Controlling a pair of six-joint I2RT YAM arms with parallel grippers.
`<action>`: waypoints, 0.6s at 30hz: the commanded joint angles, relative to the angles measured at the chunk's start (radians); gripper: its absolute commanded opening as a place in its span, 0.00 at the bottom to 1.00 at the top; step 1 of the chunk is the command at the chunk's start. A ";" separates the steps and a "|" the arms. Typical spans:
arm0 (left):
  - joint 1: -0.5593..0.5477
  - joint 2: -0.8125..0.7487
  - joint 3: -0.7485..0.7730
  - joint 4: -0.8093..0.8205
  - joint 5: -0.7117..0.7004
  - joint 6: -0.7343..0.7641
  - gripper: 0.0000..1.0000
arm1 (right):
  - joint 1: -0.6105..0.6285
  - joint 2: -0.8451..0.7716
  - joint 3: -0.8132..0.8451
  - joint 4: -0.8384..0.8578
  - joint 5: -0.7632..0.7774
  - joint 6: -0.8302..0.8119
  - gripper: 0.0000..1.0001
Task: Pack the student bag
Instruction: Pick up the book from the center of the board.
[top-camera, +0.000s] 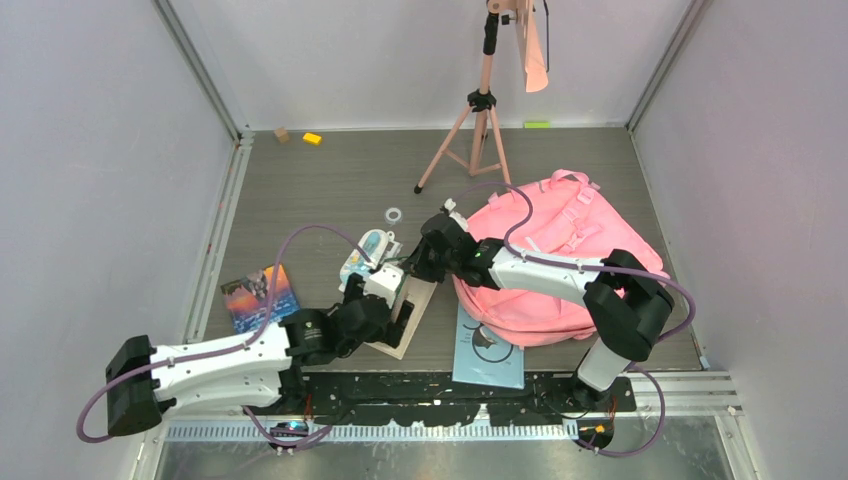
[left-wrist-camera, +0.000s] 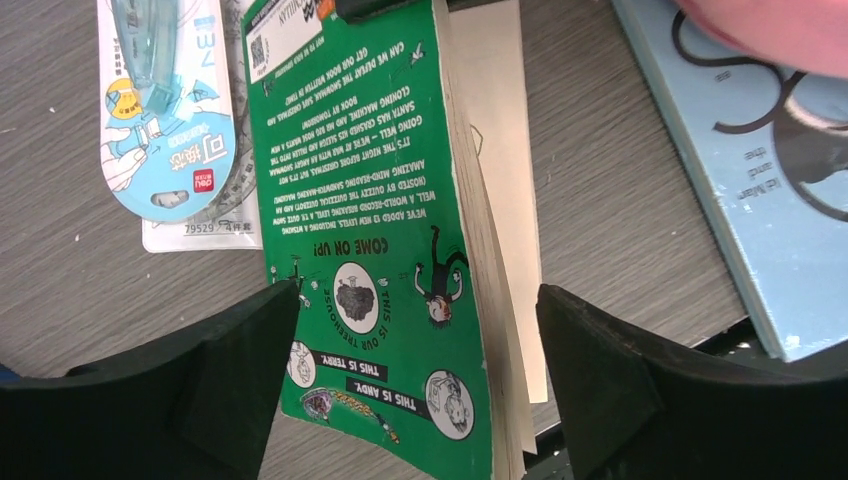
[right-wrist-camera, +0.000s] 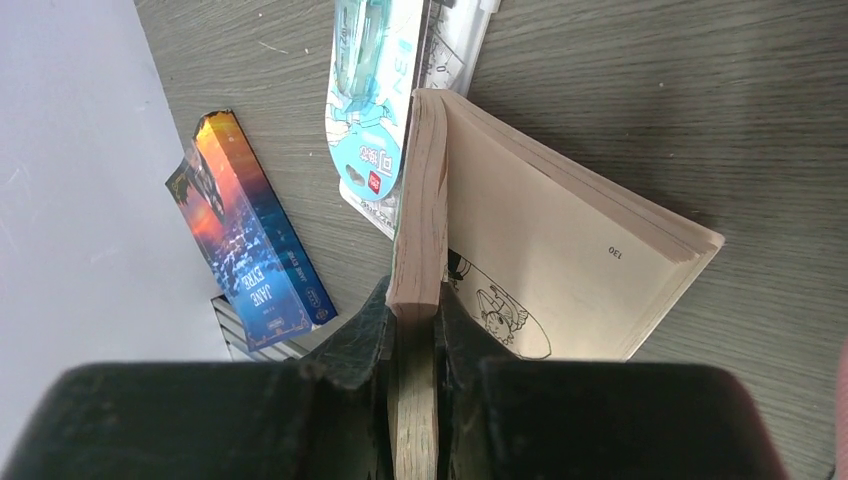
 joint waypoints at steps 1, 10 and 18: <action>-0.003 0.087 0.057 0.034 -0.037 0.027 0.96 | 0.005 -0.028 0.048 0.037 0.048 0.034 0.00; -0.018 0.191 0.064 0.125 -0.105 0.002 1.00 | 0.005 -0.064 0.048 0.007 0.112 0.030 0.00; -0.038 0.262 0.070 0.171 -0.245 0.039 0.79 | 0.005 -0.070 0.056 -0.013 0.127 0.031 0.00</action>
